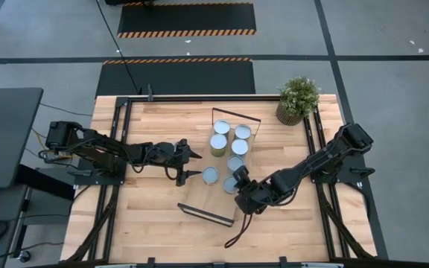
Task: Pick and place cans onto a shelf
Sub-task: Adjust the cans on the shelf
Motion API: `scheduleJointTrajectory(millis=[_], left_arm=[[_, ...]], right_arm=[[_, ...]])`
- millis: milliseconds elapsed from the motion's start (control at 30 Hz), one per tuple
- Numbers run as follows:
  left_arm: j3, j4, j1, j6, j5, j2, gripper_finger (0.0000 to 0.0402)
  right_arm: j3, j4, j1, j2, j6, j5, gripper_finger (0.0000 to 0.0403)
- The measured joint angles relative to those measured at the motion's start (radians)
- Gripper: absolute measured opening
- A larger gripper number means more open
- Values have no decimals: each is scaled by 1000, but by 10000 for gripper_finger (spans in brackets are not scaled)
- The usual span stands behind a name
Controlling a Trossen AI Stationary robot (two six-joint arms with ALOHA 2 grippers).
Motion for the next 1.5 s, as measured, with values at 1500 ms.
scheduleJointTrajectory(millis=[1500], left_arm=[[-1,22,-18,-2,-88,0,297]], right_arm=[[-78,78,48,3,44,276,135]])
